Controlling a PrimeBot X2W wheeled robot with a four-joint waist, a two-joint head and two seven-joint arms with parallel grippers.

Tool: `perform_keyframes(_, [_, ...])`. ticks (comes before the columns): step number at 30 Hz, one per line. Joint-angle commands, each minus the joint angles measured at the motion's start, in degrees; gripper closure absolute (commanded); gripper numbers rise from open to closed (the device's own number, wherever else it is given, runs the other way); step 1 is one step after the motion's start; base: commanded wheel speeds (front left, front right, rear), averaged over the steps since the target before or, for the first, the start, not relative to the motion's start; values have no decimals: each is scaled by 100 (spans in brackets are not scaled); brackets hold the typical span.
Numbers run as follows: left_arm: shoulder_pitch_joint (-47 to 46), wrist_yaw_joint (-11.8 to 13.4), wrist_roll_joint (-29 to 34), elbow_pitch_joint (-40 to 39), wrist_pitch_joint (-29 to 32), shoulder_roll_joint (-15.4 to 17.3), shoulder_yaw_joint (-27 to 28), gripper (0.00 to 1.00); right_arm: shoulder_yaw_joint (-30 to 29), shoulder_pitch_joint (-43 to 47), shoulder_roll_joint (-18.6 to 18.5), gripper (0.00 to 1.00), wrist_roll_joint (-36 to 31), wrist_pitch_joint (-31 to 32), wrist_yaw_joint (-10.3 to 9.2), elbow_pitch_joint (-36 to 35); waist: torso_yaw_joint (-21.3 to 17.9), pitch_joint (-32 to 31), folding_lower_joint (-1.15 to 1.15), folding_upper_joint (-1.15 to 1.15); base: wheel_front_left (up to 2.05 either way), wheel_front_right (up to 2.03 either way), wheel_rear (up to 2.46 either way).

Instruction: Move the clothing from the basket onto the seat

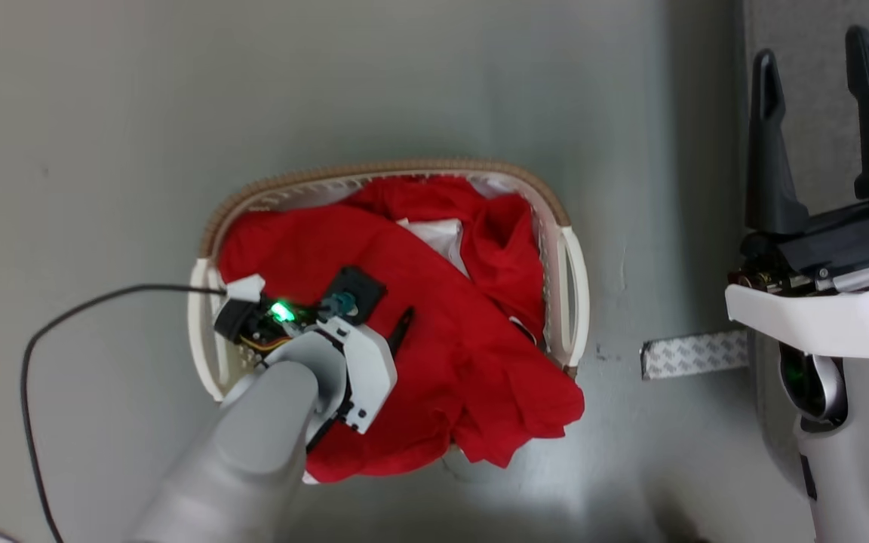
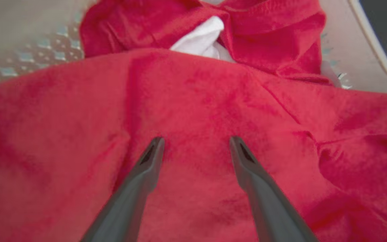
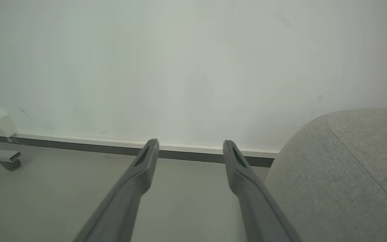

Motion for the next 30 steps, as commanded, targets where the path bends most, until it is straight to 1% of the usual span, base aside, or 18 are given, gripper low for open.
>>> perform_keyframes(1, [-155,-12,-9,94,23,52,-45,0,65,-135,-4,0,71,-15,-14,-72,-93,423,-1,0,0,0,0])
perform_keyframes(5, [-438,-1,-167,420,74,105,-73,0,225,-297,-6,0,209,-15,-14,-223,-150,704,-1,0,0,0,0])
perform_keyframes(9, [-597,-1,-254,703,79,107,-115,0,288,-346,-6,0,294,-15,-14,-358,-187,855,-1,0,0,0,0])
perform_keyframes(10, [-614,-1,-270,769,72,100,-140,21,299,-338,-6,0,303,-15,-14,-392,-193,871,-1,0,0,0,0])
perform_keyframes(12, [-638,-1,-308,890,15,93,-191,100,301,-280,-6,0,347,-15,-14,-411,-203,875,-1,0,0,0,0])
perform_keyframes(17, [-589,-1,-562,915,-337,-6,-282,100,153,-15,-4,0,437,-15,-14,-254,-87,550,-1,0,0,0,0])
perform_keyframes(22, [-342,-2,-920,866,-688,-65,-288,100,34,354,-7,0,490,-16,-14,23,58,-202,-1,0,0,0,0])
perform_keyframes(23, [-342,-2,-920,866,-688,-65,-288,100,34,354,-7,0,490,-16,-14,23,58,-202,-1,0,0,0,0])
perform_keyframes(30, [298,-2,-1438,657,-930,-91,-292,100,-144,1100,-7,0,529,-15,-14,382,303,-1609,-1,0,0,0,0])
